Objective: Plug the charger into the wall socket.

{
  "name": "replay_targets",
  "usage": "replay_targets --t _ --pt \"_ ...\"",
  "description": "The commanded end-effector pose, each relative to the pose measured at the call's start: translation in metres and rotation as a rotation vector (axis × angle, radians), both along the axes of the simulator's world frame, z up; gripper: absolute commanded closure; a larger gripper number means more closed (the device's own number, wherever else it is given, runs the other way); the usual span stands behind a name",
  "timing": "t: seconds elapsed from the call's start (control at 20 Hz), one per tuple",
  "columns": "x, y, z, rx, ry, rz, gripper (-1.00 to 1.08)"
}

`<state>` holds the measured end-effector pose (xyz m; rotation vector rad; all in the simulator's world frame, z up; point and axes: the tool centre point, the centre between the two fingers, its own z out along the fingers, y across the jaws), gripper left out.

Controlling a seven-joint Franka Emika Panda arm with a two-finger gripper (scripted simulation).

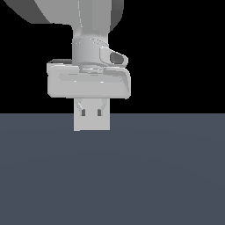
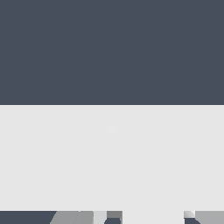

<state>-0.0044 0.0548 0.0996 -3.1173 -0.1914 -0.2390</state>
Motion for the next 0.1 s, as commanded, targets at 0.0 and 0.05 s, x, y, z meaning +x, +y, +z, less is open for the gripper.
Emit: replay_targets --t 0.0,0.05 --pt "0.0008 0.0002 0.0004 0.000 -0.001 0.000 1.08" --pt "0.0007 0.0001 0.0004 0.000 -0.001 0.000 1.08"
